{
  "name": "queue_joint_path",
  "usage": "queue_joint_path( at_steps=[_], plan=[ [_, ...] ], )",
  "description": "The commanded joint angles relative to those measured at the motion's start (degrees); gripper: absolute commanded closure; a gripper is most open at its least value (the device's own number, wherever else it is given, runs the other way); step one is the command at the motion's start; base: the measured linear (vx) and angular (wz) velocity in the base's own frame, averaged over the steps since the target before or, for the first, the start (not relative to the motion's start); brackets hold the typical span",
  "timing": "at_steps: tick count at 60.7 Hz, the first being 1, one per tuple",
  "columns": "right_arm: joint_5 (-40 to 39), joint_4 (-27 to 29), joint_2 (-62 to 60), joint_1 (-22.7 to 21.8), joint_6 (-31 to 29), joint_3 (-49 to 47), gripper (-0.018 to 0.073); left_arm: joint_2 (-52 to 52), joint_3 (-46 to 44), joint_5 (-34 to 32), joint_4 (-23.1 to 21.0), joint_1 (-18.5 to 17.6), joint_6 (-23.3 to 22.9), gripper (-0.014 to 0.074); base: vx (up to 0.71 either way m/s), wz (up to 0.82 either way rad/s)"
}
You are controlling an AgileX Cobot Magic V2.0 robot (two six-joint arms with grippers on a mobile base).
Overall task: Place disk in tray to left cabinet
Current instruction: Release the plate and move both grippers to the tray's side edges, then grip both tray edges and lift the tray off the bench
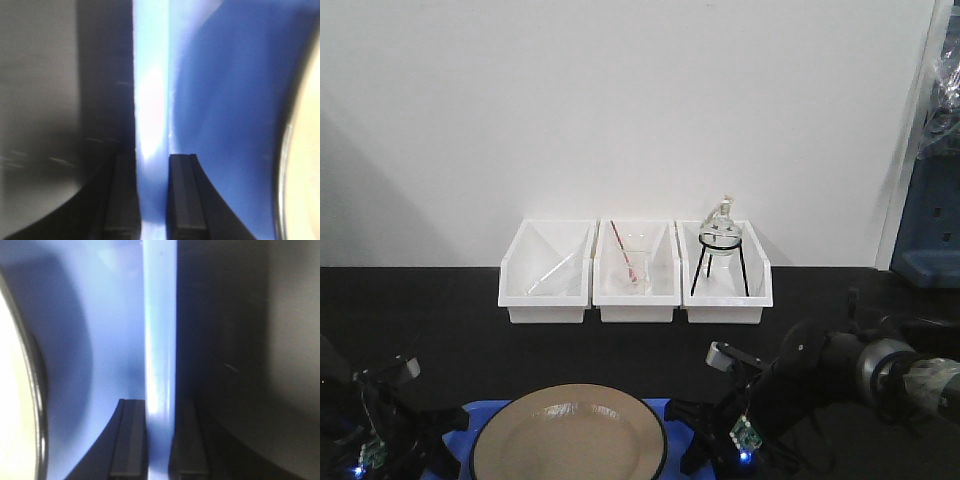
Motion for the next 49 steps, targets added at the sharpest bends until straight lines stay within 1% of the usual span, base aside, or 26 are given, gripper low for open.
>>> queue_joint_path(
  at_steps=[1,11,16,22,29,34,43,49],
  plan=[
    [1.89,5.29,-6.12,-0.83,0.56,-1.73,0.0564,-5.42,-3.83,3.95,-8.17,-1.32,-0.23,0.0600,0.00,0.00],
    [4.30,5.18,-10.44,-2.30,0.93,-1.73,0.0564,-7.41,-7.93,8.61,-9.55,-1.32,-4.37,0.0600,0.00,0.00],
    [4.36,5.17,-12.74,-2.88,1.06,-1.73,0.0564,-8.40,-9.12,9.56,-10.70,-1.32,-4.47,0.0600,0.00,0.00],
    [4.22,5.13,-15.86,-2.88,1.16,-1.73,0.0564,-10.31,-9.31,9.74,-13.54,-1.32,-4.98,0.0600,0.00,0.00],
    [4.28,5.07,-18.78,-2.88,3.30,-1.99,0.0564,-13.15,-9.31,9.94,-16.11,-1.32,-5.96,0.0599,0.00,0.00],
    [4.93,4.00,-20.44,-2.88,4.31,-3.16,0.0564,-15.60,-9.31,9.78,-16.20,-1.32,-6.10,0.0598,0.00,0.00],
    [8.03,3.27,-22.04,-2.88,5.80,-6.44,0.0563,-19.37,-9.31,9.83,-16.05,-1.32,-8.78,0.0597,0.00,0.00],
    [9.90,3.17,-22.15,-2.88,6.23,-8.88,0.0563,-21.20,-9.31,10.26,-16.05,-1.32,-9.38,0.0597,0.00,0.00]
  ],
)
